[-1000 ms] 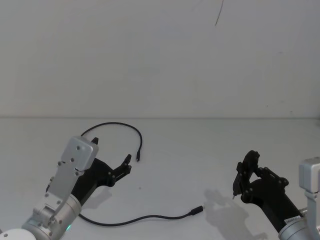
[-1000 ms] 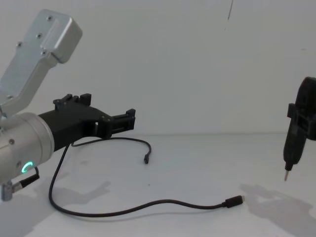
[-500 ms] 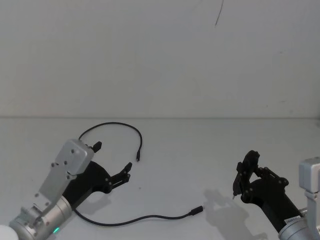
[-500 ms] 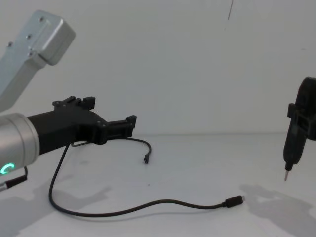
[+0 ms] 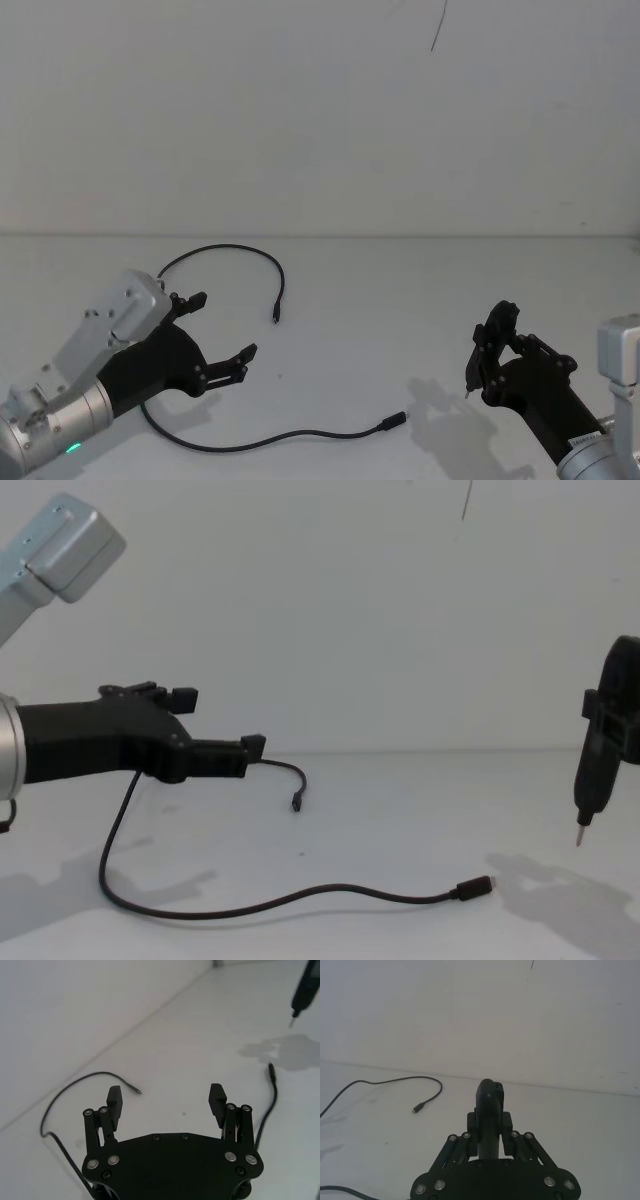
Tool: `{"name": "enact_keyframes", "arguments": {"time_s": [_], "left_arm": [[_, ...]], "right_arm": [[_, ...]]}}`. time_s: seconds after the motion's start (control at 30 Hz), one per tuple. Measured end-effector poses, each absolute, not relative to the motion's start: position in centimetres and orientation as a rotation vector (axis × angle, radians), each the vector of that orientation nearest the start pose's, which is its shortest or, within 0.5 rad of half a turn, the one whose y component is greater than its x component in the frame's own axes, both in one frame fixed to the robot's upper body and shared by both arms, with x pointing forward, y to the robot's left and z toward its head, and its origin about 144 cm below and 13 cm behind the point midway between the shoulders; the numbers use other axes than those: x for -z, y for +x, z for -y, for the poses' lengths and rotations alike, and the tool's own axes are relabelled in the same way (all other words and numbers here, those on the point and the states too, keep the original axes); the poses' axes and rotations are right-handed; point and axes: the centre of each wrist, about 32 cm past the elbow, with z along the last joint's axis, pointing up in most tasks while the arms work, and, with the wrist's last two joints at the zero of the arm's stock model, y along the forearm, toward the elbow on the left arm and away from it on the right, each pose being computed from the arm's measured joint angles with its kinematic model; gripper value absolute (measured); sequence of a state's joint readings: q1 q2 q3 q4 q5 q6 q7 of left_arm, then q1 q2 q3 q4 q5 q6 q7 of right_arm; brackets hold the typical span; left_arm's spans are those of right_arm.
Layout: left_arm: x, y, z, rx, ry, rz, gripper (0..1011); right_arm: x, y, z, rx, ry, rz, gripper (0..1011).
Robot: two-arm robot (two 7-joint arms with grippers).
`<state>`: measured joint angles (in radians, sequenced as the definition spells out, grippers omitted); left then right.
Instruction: Pick up the data cable with the one hand.
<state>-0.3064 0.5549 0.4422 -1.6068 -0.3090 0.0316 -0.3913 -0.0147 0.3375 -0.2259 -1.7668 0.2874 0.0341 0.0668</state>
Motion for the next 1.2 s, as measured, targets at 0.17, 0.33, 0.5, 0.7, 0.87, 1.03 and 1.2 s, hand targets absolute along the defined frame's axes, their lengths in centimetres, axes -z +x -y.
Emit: {"name": "enact_keyframes", "arguments": {"time_s": [0.17,0.33,0.5,0.7,0.87,1.03,1.2], "left_arm": [[-123.6,51.7,-26.6,-0.738,0.238,0.233,1004],[-124.3,52.2,-26.8,-0.692,0.276,0.191,1004],[-125.2,52.8,-26.8,-0.637,0.313,0.151,1005],[-125.9,53.3,-26.4,-0.581,0.343,0.118,1004],[-126.4,53.7,-26.1,-0.543,0.363,0.11,1005],[-126.6,54.2,-25.8,-0.507,0.39,0.113,1004],[-126.7,54.7,-25.5,-0.486,0.414,0.118,1004]], "right_arm": [[-118.9,44.3,23.7,1.229,0.026,0.075,263],[-118.9,44.3,23.7,1.229,0.026,0.075,263],[-118.9,44.3,23.7,1.229,0.026,0.075,263],[-118.9,44.3,23.7,1.229,0.026,0.075,263],[-118.9,44.3,23.7,1.229,0.026,0.075,263],[-118.9,44.3,23.7,1.229,0.026,0.075,263],[-118.9,44.3,23.7,1.229,0.026,0.075,263]]}}
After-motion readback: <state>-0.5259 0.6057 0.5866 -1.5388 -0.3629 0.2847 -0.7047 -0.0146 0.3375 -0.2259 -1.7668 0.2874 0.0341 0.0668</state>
